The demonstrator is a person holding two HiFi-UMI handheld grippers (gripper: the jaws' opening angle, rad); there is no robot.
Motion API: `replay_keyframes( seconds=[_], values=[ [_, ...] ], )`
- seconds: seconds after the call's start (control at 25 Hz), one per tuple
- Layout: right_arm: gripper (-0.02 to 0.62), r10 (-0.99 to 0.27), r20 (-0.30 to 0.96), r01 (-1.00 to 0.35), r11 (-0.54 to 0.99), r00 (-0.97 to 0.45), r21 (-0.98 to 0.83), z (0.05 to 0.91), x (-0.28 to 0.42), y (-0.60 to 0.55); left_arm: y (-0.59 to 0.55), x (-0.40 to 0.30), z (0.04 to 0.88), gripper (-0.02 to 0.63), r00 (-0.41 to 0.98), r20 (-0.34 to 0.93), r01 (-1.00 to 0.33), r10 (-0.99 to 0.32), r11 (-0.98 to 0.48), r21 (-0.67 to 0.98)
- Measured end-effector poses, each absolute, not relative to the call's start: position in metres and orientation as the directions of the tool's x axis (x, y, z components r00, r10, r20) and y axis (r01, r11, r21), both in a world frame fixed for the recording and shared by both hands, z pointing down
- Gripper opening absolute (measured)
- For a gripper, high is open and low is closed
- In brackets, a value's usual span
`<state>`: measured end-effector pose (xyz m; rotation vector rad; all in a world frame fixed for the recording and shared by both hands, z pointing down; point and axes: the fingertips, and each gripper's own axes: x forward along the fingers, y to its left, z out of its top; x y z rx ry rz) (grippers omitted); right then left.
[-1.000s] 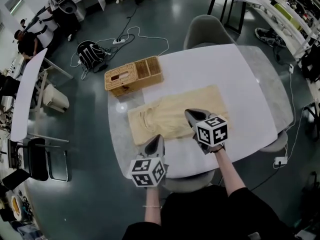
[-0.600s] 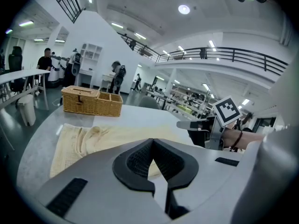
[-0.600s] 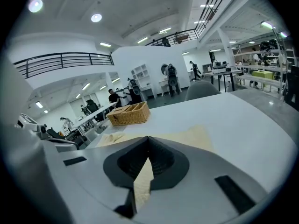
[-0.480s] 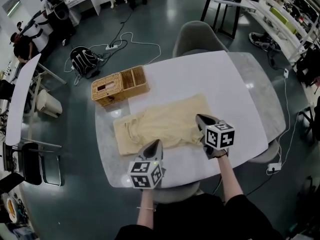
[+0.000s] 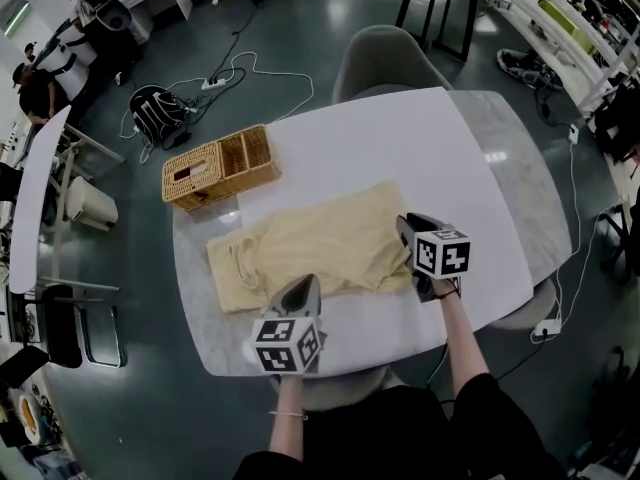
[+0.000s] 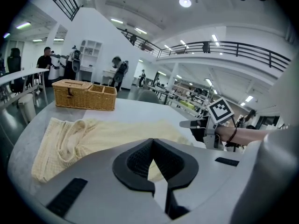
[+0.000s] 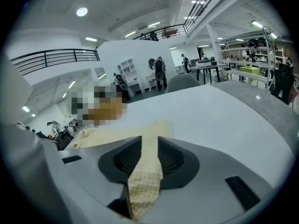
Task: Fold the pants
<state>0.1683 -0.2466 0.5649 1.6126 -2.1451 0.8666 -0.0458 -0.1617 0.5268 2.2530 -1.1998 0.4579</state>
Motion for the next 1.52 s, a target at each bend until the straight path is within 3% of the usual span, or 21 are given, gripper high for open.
replay_keyframes(
  seconds=[0.08,0.24,0.52,0.84,1.0,1.12,1.52],
  values=[
    [0.121,-0.731,0.604,-0.944,0.183,-0.318,-0.276,0.575,0.170,-0.251,-0.163,-0.044,0.530,0.008,0.541,0.534,-0.840,-0.649,-0.452,0.300],
    [0.179,-0.700,0.646,-0.948,0.157,-0.305,-0.277,0.596,0.177,-0.260,-0.167,-0.043,0.536,0.008,0.532,0.545,-0.845,-0.647,-0.443,0.299],
    [0.201,-0.625,0.709,-0.939,0.127,-0.327,-0.321,0.622,0.181,-0.268,-0.167,-0.042,0.541,0.008,0.517,0.561,-0.854,-0.646,-0.426,0.298],
    [0.183,-0.580,0.736,-0.933,0.142,-0.349,-0.330,0.630,0.176,-0.268,-0.163,-0.042,0.542,0.008,0.509,0.564,-0.860,-0.651,-0.415,0.297],
    [0.073,-0.559,0.743,-0.928,0.161,-0.367,-0.337,0.630,0.172,-0.267,-0.161,-0.041,0.540,0.008,0.504,0.562,-0.863,-0.656,-0.410,0.295],
    [0.039,-0.564,0.737,-0.925,0.163,-0.373,-0.344,0.629,0.169,-0.268,-0.159,-0.044,0.539,0.008,0.496,0.561,-0.868,-0.663,-0.404,0.289],
    [0.030,-0.577,0.715,-0.914,0.174,-0.396,-0.366,0.600,0.165,-0.264,-0.152,-0.071,0.524,0.008,0.440,0.547,-0.898,-0.713,-0.359,0.255]
  ],
)
